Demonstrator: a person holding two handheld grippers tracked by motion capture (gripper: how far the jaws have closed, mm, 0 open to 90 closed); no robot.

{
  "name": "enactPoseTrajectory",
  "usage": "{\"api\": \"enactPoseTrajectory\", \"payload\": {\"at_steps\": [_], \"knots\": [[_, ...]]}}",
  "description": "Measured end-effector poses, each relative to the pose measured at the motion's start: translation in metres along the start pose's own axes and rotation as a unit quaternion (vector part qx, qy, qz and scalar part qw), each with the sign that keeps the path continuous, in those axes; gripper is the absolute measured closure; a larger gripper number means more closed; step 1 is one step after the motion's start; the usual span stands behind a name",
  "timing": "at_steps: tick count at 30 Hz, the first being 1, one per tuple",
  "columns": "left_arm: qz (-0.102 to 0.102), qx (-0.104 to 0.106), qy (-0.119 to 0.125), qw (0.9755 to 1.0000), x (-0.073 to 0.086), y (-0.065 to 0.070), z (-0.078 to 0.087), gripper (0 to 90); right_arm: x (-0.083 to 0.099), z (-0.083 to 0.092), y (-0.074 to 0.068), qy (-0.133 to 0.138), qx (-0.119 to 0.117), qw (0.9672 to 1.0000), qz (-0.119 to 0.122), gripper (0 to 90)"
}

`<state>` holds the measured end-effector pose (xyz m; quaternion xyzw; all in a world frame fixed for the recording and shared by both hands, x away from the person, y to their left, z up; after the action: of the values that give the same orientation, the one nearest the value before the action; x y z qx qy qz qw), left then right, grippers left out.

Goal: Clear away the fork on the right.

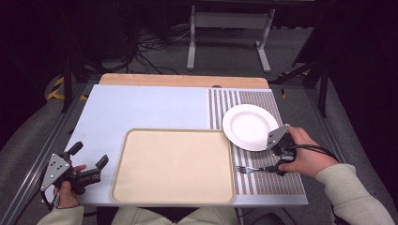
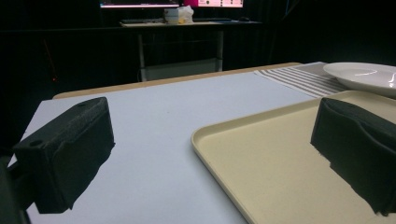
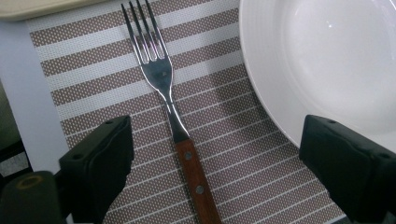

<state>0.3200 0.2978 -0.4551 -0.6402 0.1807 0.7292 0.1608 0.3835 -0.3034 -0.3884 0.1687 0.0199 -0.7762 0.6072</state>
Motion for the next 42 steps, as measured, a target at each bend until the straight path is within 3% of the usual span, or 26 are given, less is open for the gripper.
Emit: {"api": "enactPoseTrajectory", "payload": {"at_steps": [5,12,14,16,27,30,38,39,42], "knots": [[0.001,0.0,0.0,1.0,0.0,0.0,0.0,0.0,-0.002,-0.006,-0.001,-0.009,-0.013,0.9997,0.021,17.4],[0.001,0.0,0.001,1.0,0.0,0.0,0.0,0.0,-0.003,-0.018,-0.004,-0.034,-0.051,0.9971,0.045,35.9],[0.0,-0.001,0.001,1.0,0.0,0.0,0.0,0.0,-0.004,-0.021,-0.004,-0.047,-0.059,0.9955,0.056,41.8],[0.001,0.0,0.0,1.0,0.0,0.0,0.0,0.0,-0.004,-0.024,-0.005,-0.066,-0.071,0.9939,0.052,45.8],[0.0,0.0,0.001,1.0,0.0,0.0,0.0,0.0,-0.005,-0.039,-0.004,-0.13,-0.087,0.9835,0.091,64.4],[0.0,0.001,0.001,1.0,0.0,0.0,0.0,0.0,-0.005,-0.04,-0.003,-0.131,-0.09,0.9824,0.099,66.6],[0.001,0.001,0.0,1.0,0.0,0.0,0.0,0.0,-0.003,-0.048,-0.001,-0.154,-0.101,0.9745,0.127,76.8],[0.0,0.001,0.0,1.0,0.0,0.0,0.0,0.0,-0.003,-0.048,-0.002,-0.15,-0.101,0.9754,0.125,77.0],[0.0,0.002,0.0,1.0,0.0,0.0,0.0,0.0,-0.004,-0.048,-0.002,-0.156,-0.1,0.9736,0.133,77.4]]}}
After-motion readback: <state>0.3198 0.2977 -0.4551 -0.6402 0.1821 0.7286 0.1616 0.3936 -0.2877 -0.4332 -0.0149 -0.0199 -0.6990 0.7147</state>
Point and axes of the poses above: each handheld gripper's, and its own axes: z roughly backward along the jaws, x roughly out of its underside, y roughly to its right, the point moved 2 cm from there along -z, roughly forward along the jaws, and after that the axes turned 3 degrees about z, right-handed, at the moved point
